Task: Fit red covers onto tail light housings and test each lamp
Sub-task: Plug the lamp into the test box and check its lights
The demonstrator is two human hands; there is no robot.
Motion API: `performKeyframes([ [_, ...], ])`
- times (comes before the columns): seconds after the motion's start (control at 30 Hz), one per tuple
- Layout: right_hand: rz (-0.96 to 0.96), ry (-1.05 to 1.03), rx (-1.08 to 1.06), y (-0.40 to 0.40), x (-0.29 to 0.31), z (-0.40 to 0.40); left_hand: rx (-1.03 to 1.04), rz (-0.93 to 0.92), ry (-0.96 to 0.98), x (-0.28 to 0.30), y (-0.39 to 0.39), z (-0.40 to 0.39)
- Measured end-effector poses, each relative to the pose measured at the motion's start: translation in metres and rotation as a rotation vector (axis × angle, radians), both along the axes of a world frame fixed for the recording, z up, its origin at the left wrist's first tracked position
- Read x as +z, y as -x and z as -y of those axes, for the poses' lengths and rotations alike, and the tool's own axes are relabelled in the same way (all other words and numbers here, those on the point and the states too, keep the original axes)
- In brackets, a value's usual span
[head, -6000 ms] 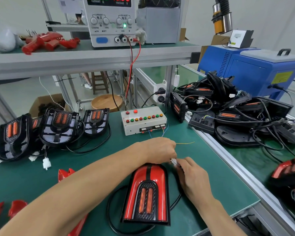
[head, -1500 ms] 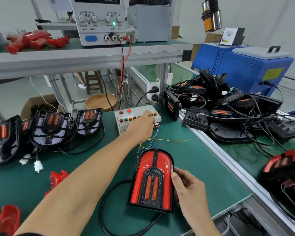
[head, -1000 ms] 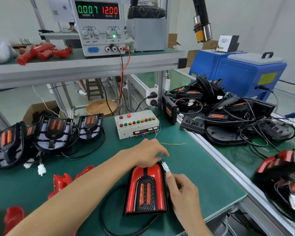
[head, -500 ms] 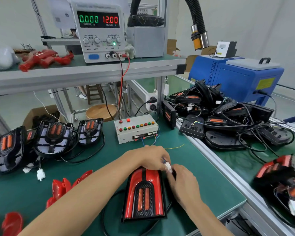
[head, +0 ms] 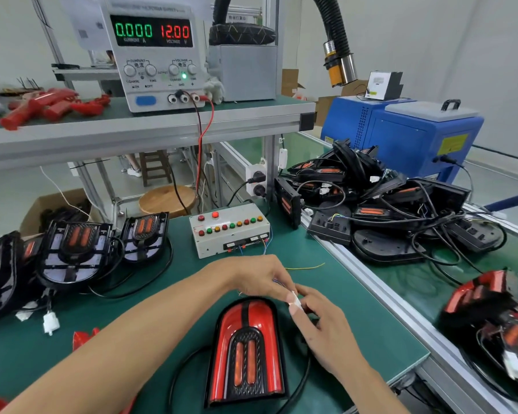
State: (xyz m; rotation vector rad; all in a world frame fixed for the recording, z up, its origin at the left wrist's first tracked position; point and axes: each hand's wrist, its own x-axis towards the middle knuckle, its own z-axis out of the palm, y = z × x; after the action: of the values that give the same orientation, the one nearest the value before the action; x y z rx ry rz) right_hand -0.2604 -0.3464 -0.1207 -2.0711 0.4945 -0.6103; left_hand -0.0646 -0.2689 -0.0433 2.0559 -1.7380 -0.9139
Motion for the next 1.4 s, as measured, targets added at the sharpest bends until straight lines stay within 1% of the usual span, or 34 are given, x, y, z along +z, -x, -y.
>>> performKeyframes([
  [0.17, 0.081, -0.029, -0.010, 0.002, -0.004, 0.002, -0.025, -0.069, -0.055, -0.007, -0.008, 0.008],
  [0.3, 0.073, -0.086, -0.009, 0.002, -0.003, 0.004, -0.028, -0.129, -0.086, -0.009, -0.012, 0.011],
  [0.47, 0.010, -0.144, 0.038, 0.001, -0.003, 0.006, -0.024, -0.123, -0.111, -0.013, -0.013, 0.012],
  [0.67, 0.003, -0.213, 0.062, 0.001, -0.001, 0.009, -0.013, -0.122, -0.110, -0.012, -0.011, 0.012],
  [0.87, -0.014, -0.268, 0.088, 0.002, 0.005, 0.009, -0.046, -0.099, -0.115, -0.007, -0.009, 0.012],
  [1.13, -0.018, -0.303, 0.109, 0.001, 0.000, 0.014, -0.047, -0.123, -0.092, -0.009, -0.010, 0.011],
  [1.27, 0.010, -0.334, 0.137, 0.001, -0.003, 0.018, 0.013, -0.179, -0.062, -0.010, -0.016, 0.007],
  [1.4, -0.015, -0.350, 0.105, 0.000, -0.003, 0.017, 0.066, -0.122, 0.001, -0.017, -0.015, 0.010],
])
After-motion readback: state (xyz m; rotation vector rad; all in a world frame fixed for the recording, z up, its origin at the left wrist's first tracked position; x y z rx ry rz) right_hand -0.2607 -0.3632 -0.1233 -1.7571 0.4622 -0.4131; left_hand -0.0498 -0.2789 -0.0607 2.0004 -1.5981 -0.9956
